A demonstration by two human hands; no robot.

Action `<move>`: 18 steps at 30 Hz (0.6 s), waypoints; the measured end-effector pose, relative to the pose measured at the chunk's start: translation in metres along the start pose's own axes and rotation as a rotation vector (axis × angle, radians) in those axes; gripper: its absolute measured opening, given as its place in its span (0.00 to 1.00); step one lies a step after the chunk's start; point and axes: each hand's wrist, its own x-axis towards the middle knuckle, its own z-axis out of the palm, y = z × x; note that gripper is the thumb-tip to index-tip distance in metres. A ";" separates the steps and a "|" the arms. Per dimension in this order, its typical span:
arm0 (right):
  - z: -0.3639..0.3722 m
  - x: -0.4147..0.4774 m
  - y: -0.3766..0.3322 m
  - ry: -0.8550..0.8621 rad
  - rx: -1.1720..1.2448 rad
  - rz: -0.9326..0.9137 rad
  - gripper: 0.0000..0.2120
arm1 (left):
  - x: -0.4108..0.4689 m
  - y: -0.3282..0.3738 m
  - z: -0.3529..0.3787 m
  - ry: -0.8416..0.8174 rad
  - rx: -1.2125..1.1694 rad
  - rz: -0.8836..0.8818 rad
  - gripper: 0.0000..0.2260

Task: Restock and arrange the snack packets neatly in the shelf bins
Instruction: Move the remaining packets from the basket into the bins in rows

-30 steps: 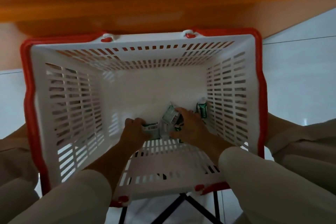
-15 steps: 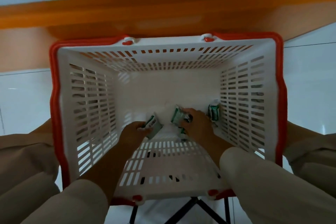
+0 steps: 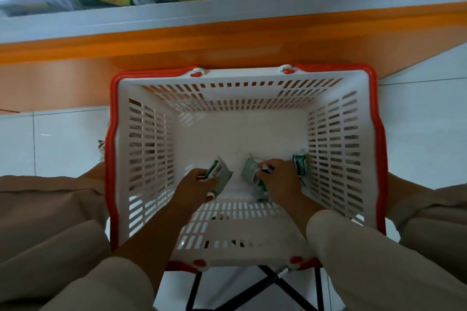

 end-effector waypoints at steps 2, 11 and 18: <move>-0.010 -0.005 -0.012 0.000 0.002 -0.047 0.11 | -0.005 0.006 -0.002 0.035 -0.006 0.039 0.10; -0.094 -0.060 -0.097 0.082 0.290 -0.246 0.09 | -0.065 0.059 -0.005 -0.023 -0.167 0.275 0.13; -0.145 -0.124 -0.140 0.064 0.560 -0.338 0.06 | -0.138 0.099 -0.007 -0.158 -0.372 0.478 0.13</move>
